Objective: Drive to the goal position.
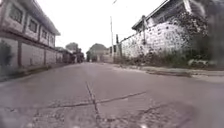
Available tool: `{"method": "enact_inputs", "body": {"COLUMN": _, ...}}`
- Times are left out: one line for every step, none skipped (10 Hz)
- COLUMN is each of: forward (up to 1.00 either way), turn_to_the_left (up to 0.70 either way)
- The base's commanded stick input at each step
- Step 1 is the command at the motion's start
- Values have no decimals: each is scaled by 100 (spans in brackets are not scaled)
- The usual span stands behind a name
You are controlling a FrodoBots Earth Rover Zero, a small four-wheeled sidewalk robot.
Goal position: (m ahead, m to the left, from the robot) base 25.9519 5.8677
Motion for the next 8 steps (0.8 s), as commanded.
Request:
{"method": "enact_inputs", "body": {"forward": 100, "turn_to_the_left": 2}}
{"method": "enact_inputs", "body": {"forward": 100, "turn_to_the_left": 2}}
{"method": "enact_inputs", "body": {"forward": 100, "turn_to_the_left": 2}}
{"method": "enact_inputs", "body": {"forward": 100, "turn_to_the_left": 2}}
{"method": "enact_inputs", "body": {"forward": 100, "turn_to_the_left": 2}}
{"method": "enact_inputs", "body": {"forward": 100, "turn_to_the_left": 2}}
{"method": "enact_inputs", "body": {"forward": 100, "turn_to_the_left": 2}}
{"method": "enact_inputs", "body": {"forward": 100, "turn_to_the_left": 2}}
